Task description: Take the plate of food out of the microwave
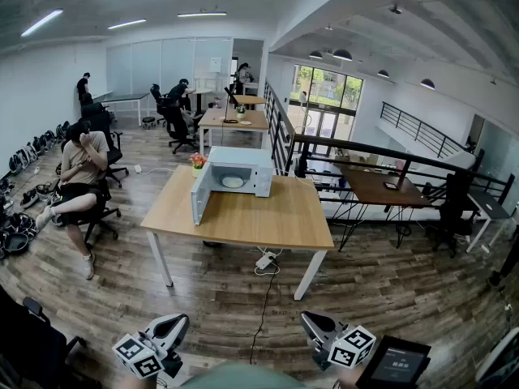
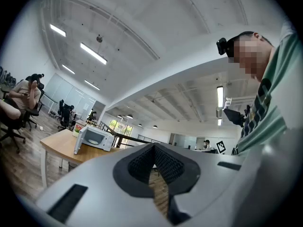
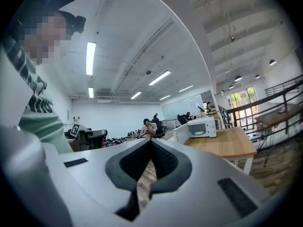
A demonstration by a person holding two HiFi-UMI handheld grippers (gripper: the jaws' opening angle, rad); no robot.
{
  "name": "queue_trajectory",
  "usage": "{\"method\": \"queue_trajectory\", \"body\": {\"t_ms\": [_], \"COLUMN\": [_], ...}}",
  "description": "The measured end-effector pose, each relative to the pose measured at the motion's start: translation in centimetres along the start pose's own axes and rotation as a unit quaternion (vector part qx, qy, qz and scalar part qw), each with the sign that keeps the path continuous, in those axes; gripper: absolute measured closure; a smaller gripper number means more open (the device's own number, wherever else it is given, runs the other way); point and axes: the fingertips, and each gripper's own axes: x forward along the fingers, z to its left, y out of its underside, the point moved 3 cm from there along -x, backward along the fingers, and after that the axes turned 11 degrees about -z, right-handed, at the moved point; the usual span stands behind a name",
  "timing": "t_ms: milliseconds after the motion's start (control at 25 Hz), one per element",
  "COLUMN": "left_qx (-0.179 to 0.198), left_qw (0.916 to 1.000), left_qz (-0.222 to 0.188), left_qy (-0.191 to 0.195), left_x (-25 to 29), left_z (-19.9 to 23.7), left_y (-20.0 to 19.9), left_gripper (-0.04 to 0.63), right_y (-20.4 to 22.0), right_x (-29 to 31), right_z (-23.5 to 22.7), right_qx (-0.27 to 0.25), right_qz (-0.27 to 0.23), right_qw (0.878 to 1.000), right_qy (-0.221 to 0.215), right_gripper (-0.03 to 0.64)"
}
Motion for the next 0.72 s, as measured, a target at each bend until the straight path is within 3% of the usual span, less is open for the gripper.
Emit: {"method": "queue_trajectory", "body": {"t_ms": [720], "left_qx": [0.012], "left_qw": [0.9999], "left_qz": [0.005], "left_qy": [0.0], "left_x": [1.6], "left_z": [-1.2], "left_y": [0.6], "left_gripper": [0.603], "right_y": [-0.9], "right_x": [-1.1], "right_z": [-1.8], "right_qx": [0.0], "right_qz": [-0.014], "right_qw": [1.0], "right_qy": [0.006], "right_gripper": [0.611]}}
